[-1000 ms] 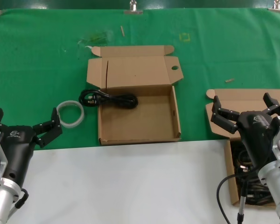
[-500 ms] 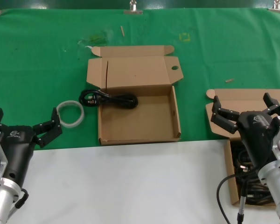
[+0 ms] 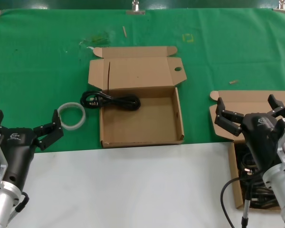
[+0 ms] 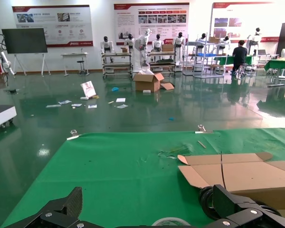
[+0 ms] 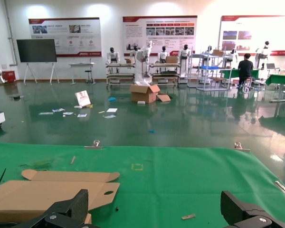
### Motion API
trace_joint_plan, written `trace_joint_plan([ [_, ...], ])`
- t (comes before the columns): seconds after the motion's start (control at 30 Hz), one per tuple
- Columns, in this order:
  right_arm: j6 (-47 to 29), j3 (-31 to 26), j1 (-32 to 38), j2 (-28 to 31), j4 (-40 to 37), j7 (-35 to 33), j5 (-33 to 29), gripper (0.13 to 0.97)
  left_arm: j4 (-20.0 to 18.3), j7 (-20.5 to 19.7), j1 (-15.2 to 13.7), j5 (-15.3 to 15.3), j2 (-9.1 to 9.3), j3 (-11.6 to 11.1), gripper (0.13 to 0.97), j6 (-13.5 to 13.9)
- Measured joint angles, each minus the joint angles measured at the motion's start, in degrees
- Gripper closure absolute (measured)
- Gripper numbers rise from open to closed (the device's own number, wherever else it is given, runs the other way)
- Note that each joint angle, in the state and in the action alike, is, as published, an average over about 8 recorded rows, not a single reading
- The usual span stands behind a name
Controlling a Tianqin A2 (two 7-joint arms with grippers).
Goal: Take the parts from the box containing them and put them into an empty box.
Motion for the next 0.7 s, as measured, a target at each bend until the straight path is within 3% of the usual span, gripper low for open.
trace_joint_plan([
  [0.7, 0.0, 0.0, 0.0, 0.0, 0.0, 0.0, 0.0, 0.129, 0.0, 0.0, 0.0, 0.0, 0.0, 0.0, 0.132, 0.0],
])
